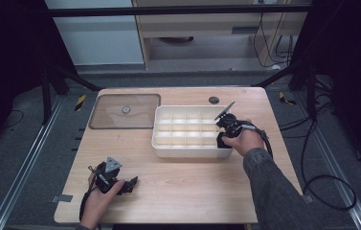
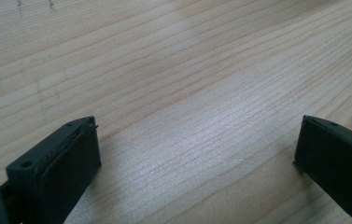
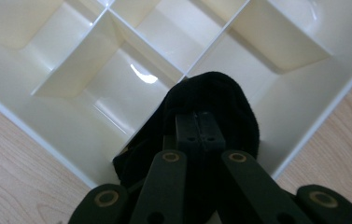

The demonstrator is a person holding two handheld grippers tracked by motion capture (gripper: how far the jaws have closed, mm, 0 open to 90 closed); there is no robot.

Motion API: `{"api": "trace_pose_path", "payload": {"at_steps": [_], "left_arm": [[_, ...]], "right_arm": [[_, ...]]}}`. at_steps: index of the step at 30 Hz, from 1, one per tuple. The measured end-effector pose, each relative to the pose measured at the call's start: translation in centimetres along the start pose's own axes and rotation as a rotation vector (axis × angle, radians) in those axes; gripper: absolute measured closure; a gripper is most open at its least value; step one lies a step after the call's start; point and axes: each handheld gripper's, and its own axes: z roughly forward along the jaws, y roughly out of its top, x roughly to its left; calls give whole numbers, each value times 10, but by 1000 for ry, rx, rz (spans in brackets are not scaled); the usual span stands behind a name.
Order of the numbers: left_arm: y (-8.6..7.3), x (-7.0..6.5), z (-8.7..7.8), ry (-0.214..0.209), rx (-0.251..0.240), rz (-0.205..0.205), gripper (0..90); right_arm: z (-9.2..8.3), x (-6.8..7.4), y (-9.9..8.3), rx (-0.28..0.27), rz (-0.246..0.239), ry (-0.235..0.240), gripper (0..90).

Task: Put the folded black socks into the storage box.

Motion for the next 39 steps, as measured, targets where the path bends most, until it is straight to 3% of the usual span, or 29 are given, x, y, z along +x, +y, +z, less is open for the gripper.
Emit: {"api": "trace_pose_path", "payload": {"at_steps": [39], "left_arm": [[0, 0, 0, 1, 3, 4, 0]], "right_arm": [[17, -1, -7, 21, 46, 52, 900]]}}
